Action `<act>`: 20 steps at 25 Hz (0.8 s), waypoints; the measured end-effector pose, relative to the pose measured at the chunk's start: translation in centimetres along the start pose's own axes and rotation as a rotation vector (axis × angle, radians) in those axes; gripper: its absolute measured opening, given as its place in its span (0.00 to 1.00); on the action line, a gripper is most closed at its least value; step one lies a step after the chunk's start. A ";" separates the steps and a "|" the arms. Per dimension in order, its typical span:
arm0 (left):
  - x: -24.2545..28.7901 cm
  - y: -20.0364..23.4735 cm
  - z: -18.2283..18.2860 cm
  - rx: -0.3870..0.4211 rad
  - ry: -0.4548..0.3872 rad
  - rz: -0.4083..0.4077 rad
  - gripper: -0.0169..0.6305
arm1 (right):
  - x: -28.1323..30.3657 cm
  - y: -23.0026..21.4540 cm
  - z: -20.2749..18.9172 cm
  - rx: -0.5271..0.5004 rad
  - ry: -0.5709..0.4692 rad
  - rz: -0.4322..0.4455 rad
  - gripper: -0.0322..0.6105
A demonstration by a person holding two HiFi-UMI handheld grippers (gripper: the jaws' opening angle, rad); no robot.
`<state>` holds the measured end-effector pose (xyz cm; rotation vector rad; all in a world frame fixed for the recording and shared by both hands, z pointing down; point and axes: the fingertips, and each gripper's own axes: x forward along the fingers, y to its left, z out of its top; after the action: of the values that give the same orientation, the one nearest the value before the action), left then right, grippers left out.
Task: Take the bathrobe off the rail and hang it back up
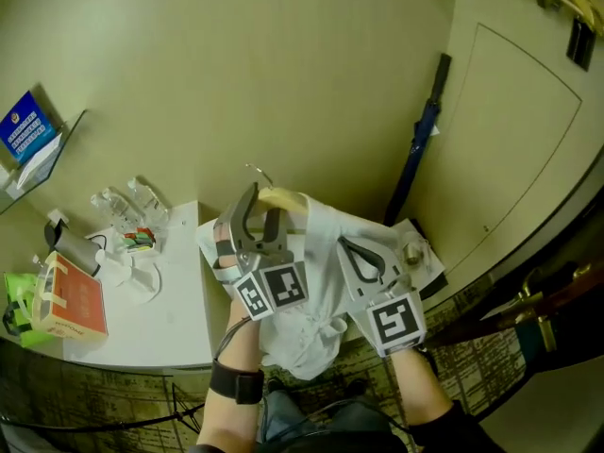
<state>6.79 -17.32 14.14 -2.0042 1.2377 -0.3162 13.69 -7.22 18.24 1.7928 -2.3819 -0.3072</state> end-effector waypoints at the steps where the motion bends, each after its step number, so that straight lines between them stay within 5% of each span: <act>1: 0.1 0.8 1.0 0.001 -0.013 0.007 0.35 | -0.1 -0.4 1.6 -0.019 -0.024 -0.009 0.08; 20: 3.1 11.0 18.3 0.065 -0.226 0.094 0.35 | -2.6 -9.3 23.6 -0.275 -0.383 -0.125 0.08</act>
<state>11.17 -14.26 -6.81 -1.8625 1.1588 -0.0803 17.47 -5.40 -6.92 1.8878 -2.3075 -1.0232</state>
